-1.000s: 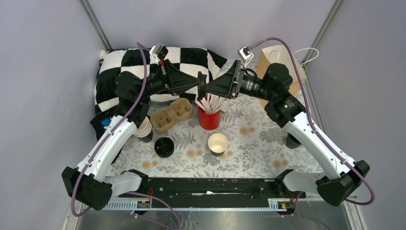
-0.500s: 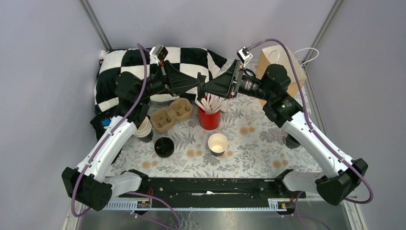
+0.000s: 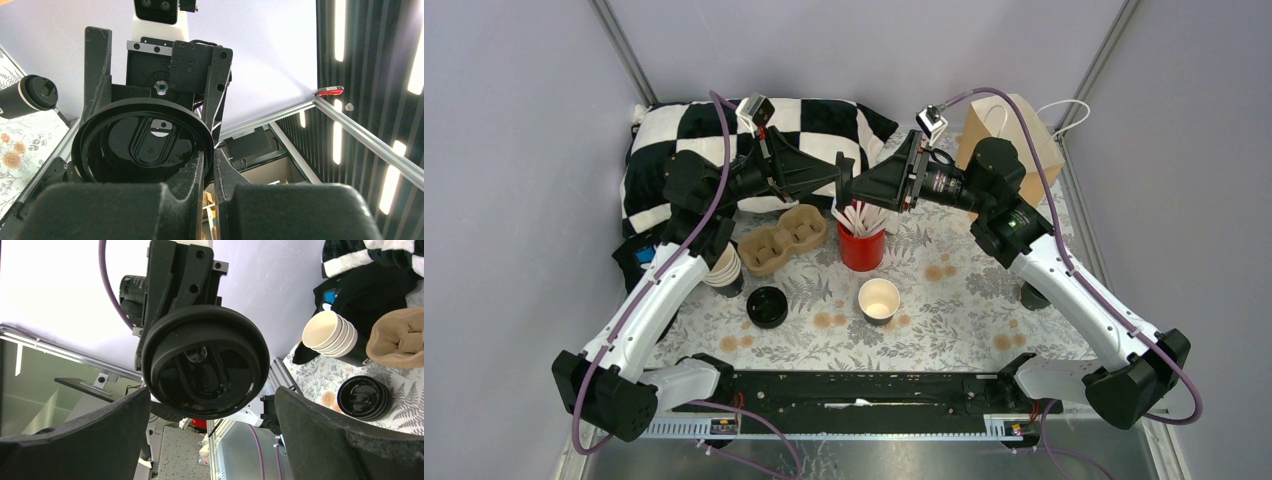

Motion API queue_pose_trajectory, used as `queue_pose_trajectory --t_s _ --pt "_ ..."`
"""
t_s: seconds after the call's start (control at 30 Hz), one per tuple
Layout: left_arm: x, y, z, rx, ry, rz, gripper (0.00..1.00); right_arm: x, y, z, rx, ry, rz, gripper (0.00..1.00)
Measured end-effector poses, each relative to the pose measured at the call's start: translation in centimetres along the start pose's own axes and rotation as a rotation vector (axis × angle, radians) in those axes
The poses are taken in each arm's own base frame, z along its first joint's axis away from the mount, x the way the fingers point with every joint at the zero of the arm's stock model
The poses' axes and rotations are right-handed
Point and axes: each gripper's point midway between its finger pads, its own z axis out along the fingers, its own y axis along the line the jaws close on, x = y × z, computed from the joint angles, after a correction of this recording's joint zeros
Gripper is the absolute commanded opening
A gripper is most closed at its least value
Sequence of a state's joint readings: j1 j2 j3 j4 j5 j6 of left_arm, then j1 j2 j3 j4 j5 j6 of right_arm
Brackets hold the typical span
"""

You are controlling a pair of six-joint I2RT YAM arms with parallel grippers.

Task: Pack the takeout coffee

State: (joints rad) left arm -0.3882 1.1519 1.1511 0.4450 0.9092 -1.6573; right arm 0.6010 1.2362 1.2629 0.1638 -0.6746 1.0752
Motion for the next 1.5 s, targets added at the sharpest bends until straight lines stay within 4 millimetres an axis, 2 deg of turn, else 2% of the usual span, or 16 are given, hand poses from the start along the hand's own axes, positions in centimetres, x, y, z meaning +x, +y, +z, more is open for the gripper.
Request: queue_pose_trajectory --t_s 0.27,0.67,0.87,1.0,1.1,1.17,1.2,1.3,1.4,1.5 --pt "0.0 0.0 0.0 -0.001 0.0 -0.002 0.07 -0.4 0.9 0.1 -0.039 -0.015 -0.008 0.97" --pt "0.0 0.2 0.0 -0.005 -0.001 -0.006 0.07 -0.4 0.1 0.7 -0.031 -0.004 0.016 0.9" --pt "0.0 0.7 -0.1 -0.015 -0.001 -0.019 0.07 -0.4 0.1 0.7 -0.03 -0.004 0.016 0.83" --pt "0.1 0.6 -0.1 -0.017 -0.002 -0.018 0.11 -0.4 0.1 0.7 -0.029 -0.003 0.017 0.76" --pt "0.2 0.8 -0.2 -0.024 -0.003 -0.019 0.2 -0.4 -0.1 0.7 -0.023 -0.001 0.02 0.73" --pt "0.3 0.9 -0.3 -0.033 -0.003 -0.016 0.36 -0.3 -0.2 0.7 -0.018 0.001 0.022 0.73" --pt "0.3 1.1 -0.3 -0.04 -0.003 -0.011 0.49 -0.3 -0.3 0.7 -0.015 0.002 0.021 0.73" --pt "0.6 2.0 -0.8 -0.09 -0.007 -0.002 0.64 -0.1 -0.9 0.6 0.012 0.005 0.015 0.72" --pt "1.1 3.5 -1.8 -0.174 -0.022 0.009 0.74 1.0 -2.6 -0.3 0.1 0.032 -0.007 0.72" --pt "1.2 6.0 -3.9 -0.313 -0.075 0.026 0.84 2.8 -5.3 -2.4 0.258 0.08 -0.052 0.7"
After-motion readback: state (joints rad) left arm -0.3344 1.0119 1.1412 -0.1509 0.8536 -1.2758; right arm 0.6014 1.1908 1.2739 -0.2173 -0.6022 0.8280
